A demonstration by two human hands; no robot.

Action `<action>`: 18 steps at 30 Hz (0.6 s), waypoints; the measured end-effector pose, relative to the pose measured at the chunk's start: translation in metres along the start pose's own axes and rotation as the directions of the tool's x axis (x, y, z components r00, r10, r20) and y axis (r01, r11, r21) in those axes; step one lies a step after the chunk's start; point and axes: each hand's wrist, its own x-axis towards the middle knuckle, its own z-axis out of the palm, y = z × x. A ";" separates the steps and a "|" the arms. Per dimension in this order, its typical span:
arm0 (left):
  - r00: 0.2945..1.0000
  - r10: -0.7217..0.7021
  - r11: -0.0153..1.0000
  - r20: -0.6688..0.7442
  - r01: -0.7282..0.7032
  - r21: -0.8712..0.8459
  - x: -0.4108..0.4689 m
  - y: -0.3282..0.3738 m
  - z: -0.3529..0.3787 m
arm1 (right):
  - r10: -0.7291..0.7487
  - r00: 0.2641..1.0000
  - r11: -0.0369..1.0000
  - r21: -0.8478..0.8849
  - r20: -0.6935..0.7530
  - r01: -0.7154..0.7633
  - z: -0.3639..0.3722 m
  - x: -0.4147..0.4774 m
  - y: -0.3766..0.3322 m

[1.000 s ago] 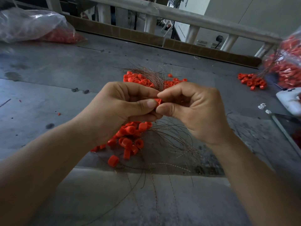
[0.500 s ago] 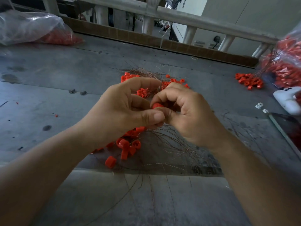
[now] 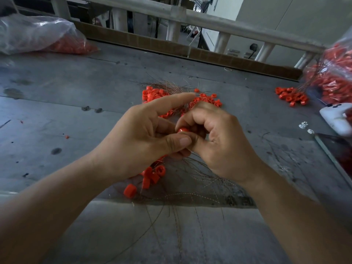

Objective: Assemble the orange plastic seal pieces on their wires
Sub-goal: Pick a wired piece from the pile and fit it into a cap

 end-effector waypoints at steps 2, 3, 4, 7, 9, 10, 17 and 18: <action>1.000 -0.001 1.000 0.000 0.001 0.008 0.000 0.001 0.000 | -0.002 1.000 1.000 -0.002 -0.001 0.002 -0.001 0.000 0.000; 1.000 -0.006 1.000 -0.006 0.006 0.008 0.000 0.002 0.000 | -0.004 1.000 1.000 -0.005 -0.001 0.004 -0.001 0.000 0.000; 1.000 -0.010 1.000 -0.016 0.010 0.007 0.001 0.002 0.000 | -0.004 1.000 1.000 -0.004 -0.001 0.004 -0.001 0.001 0.000; 0.998 -0.027 0.999 -0.053 0.026 -0.027 0.002 0.004 -0.003 | 0.006 1.000 1.000 0.010 -0.010 -0.006 -0.002 0.003 0.000; 0.997 -0.055 0.995 -0.052 0.051 -0.085 0.002 0.005 -0.005 | 0.006 0.999 1.000 0.024 -0.037 -0.005 -0.003 0.003 0.000; 0.996 -0.072 0.991 -0.046 0.066 -0.116 0.003 0.005 -0.006 | 0.008 0.999 0.999 0.041 -0.053 -0.006 -0.003 0.003 0.000; 0.991 -0.125 0.965 -0.037 0.113 -0.237 0.004 0.007 -0.009 | -0.003 0.995 0.997 0.079 -0.101 0.011 -0.007 0.003 0.001; 0.990 -0.131 0.963 -0.047 0.116 -0.244 0.004 0.007 -0.009 | -0.010 0.995 0.997 0.080 -0.100 0.018 -0.008 0.003 0.000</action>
